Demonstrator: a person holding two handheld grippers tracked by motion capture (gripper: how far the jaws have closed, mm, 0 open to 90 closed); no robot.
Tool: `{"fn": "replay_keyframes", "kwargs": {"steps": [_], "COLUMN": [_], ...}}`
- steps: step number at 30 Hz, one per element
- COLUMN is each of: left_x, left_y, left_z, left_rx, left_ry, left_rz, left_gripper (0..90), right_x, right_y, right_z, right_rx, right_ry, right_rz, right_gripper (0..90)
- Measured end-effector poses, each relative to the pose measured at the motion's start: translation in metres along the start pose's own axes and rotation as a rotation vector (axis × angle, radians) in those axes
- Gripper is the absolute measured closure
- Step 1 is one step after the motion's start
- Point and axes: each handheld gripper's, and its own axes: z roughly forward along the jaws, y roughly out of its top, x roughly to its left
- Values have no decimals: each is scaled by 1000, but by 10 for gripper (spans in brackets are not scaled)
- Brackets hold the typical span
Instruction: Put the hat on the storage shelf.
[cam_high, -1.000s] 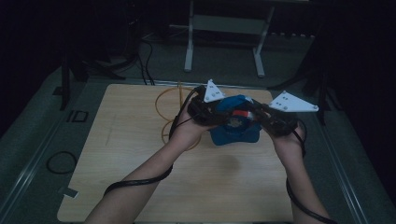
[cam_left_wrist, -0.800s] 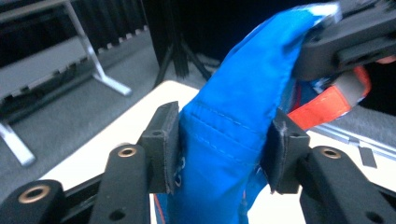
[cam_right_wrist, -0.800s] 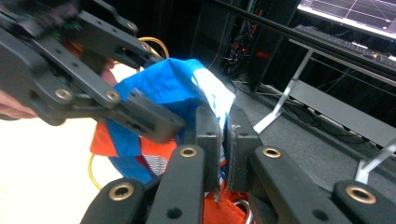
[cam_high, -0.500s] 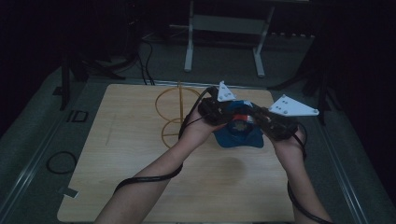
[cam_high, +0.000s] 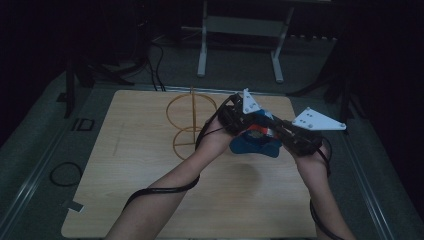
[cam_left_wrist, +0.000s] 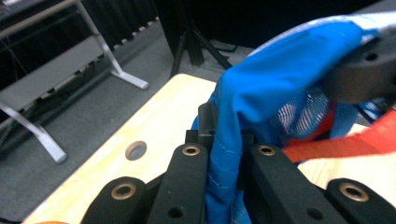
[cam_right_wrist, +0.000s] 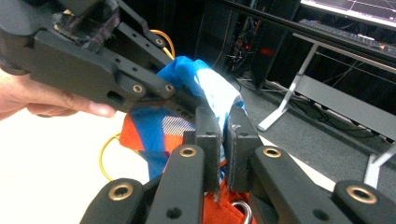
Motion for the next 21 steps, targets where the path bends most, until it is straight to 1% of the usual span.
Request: {"fn": "replay_keyframes", "kwargs": {"steps": [1, 5, 6, 7, 9, 10, 11, 12, 13, 15, 16, 17, 19, 21], "left_x": [0, -2, -3, -2, -1, -1, 0, 1, 1, 2, 3, 5, 8, 11], "left_y": [0, 2, 3, 3, 2, 2, 1, 0, -1, -4, -6, -7, -12, -16], "left_z": [-1, -8, -10, -11, -14, -15, -17, -20, -22, -28, -31, -34, -41, -47], "left_rx": [-8, -39, -43, -45, -56, -59, -66, -88, -102, -148, -162, -176, -224, -254], "left_ry": [-6, 19, 22, 34, 30, 38, 33, 16, 25, -6, -7, -28, -66, -94], "left_rz": [0, 33, 41, 53, 61, 70, 70, 86, 111, 152, 172, 181, 218, 253], "left_gripper": [891, 891, 891, 891, 891, 891, 890, 891, 890, 890, 890, 890, 889, 889], "right_x": [0, 4, 6, 7, 10, 11, 13, 14, 16, 19, 20, 20, 18, 14], "right_y": [0, -1, -2, -3, -5, -6, -7, -8, -9, -10, -10, -10, -10, -11], "right_z": [-1, -9, -11, -13, -17, -19, -21, -23, -26, -31, -34, -38, -44, -51], "right_rx": [-4, -18, -22, -26, -33, -39, -45, -52, -57, -58, -68, -75, -87, -104], "right_ry": [4, 25, 29, 37, 57, 64, 82, 105, 116, 124, 130, 132, 128, 121], "right_rz": [1, -5, -9, -6, -4, -1, 8, 12, 10, -5, -2, 3, 4, 14], "right_gripper": [852, 810, 786, 764, 721, 702, 679, 643, 622, 591, 580, 582, 582, 586]}}
